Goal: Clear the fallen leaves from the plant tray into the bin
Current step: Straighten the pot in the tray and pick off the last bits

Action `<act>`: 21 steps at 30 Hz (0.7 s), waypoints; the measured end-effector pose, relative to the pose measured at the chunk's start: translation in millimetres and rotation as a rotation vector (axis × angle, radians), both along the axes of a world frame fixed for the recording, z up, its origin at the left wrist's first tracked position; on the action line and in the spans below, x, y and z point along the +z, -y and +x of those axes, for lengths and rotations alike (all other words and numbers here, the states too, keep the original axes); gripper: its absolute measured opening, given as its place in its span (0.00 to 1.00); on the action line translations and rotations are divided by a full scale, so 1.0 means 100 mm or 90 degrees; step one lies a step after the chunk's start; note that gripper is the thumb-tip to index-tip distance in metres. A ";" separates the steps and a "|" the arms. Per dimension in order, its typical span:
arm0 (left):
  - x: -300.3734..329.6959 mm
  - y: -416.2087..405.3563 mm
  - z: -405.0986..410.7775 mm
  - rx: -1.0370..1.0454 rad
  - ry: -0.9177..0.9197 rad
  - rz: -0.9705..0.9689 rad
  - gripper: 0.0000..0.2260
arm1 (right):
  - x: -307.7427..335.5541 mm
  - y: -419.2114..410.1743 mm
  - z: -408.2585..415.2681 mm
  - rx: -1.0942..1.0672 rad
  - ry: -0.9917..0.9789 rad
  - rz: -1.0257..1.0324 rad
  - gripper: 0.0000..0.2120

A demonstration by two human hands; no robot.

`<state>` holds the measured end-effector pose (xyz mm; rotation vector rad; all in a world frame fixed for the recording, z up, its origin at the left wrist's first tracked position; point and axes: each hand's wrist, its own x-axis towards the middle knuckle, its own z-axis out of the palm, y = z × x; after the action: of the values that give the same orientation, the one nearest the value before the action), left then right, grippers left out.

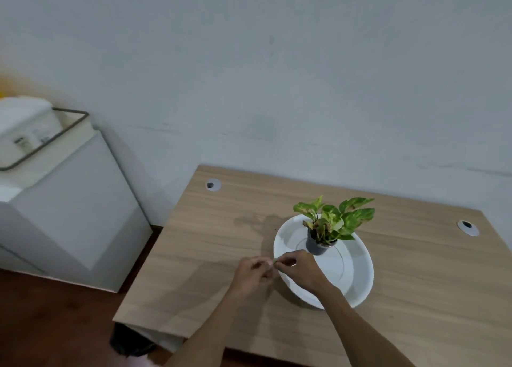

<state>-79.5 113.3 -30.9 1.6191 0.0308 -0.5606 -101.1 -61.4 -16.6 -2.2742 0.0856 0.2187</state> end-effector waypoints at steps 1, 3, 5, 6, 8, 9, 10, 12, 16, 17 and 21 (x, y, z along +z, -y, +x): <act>0.01 -0.08 0.03 0.021 -0.013 -0.021 0.06 | 0.03 -0.12 0.04 0.015 0.003 0.001 0.07; 0.02 -0.27 0.08 0.063 -0.027 -0.040 0.04 | 0.09 -0.36 0.14 0.033 0.008 0.001 0.08; 0.01 -0.47 0.14 0.105 -0.027 -0.039 0.03 | 0.11 -0.59 0.22 0.054 0.000 0.008 0.07; -0.01 -0.57 0.16 0.130 -0.026 -0.040 0.03 | 0.12 -0.71 0.27 0.072 -0.008 0.006 0.06; -0.03 -0.79 0.20 0.183 -0.029 -0.043 0.03 | 0.11 -0.94 0.37 0.110 -0.021 0.000 0.07; -0.04 -0.91 0.21 0.209 -0.028 -0.038 0.02 | 0.09 -1.06 0.42 0.126 -0.025 -0.001 0.07; -0.05 -1.04 0.22 0.238 -0.023 -0.033 0.02 | 0.09 -1.19 0.46 0.139 -0.031 -0.003 0.07; -0.06 -1.31 0.23 0.296 -0.018 -0.021 0.03 | 0.08 -1.46 0.56 0.167 -0.030 0.001 0.07; -0.15 -1.93 0.22 0.364 -0.018 0.021 0.02 | -0.08 -2.00 0.74 0.205 -0.042 -0.002 0.11; -0.21 -2.11 0.22 0.371 -0.016 0.039 0.03 | -0.13 -2.15 0.78 0.216 -0.055 -0.024 0.14; -0.47 -2.84 0.16 0.447 -0.040 0.096 0.05 | -0.43 -2.74 0.91 0.279 -0.033 -0.119 0.23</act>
<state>-63.3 397.8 -77.5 1.6030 0.6749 -0.0628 -9.7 212.6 -59.6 -2.4507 -0.3844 0.5169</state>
